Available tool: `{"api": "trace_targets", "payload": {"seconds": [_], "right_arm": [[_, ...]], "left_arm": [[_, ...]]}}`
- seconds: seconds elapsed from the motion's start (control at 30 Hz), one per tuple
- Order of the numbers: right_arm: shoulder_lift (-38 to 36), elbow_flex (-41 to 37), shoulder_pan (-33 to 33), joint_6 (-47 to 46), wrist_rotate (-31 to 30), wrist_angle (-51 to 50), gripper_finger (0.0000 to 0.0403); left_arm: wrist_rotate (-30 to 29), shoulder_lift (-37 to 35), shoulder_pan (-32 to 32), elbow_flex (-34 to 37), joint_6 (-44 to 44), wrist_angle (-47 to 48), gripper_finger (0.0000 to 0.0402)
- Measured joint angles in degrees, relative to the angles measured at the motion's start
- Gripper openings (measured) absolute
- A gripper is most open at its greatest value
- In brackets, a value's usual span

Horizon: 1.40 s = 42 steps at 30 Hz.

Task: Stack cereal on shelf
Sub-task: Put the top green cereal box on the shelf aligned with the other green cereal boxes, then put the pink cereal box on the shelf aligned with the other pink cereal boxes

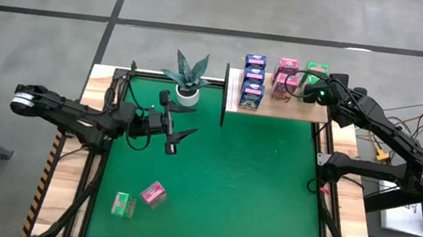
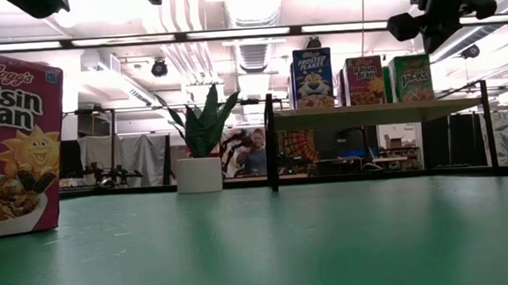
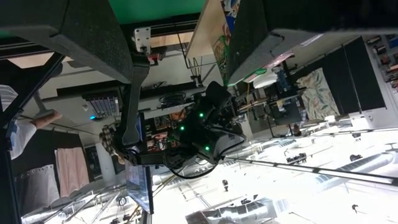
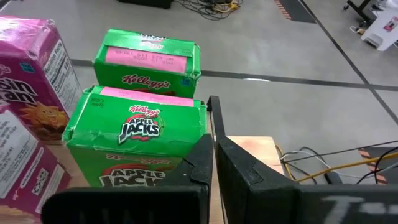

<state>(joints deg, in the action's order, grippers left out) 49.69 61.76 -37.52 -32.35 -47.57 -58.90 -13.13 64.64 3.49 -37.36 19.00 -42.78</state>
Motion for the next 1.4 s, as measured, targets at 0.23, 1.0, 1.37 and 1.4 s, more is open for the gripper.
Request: {"api": "trace_targets", "payload": {"seconds": [0.23, 1.0, 1.37, 1.4], "right_arm": [[-0.04, -0.02, 0.0, 0.91, 0.01, 0.17, 0.0012], [-2.59, 2.0, 1.0, 5.06, 2.23, 0.86, 0.0012], [-5.94, 2.34, 17.0, 5.63, 5.59, 2.86, 0.0012], [-5.99, 2.29, 18.99, 5.9, 5.57, 3.58, 0.0012]], "left_arm": [[0.0, 0.0, 0.0, 0.0, 0.0, 0.0, 0.0242], [0.0, 0.0, 0.0, 0.0, -0.01, -0.34, 0.0242], [0.02, 0.0, 0.09, 0.0, -4.44, -0.79, 0.0242], [0.06, 0.0, 0.1, 0.0, -5.02, -0.79, 0.0242]]}}
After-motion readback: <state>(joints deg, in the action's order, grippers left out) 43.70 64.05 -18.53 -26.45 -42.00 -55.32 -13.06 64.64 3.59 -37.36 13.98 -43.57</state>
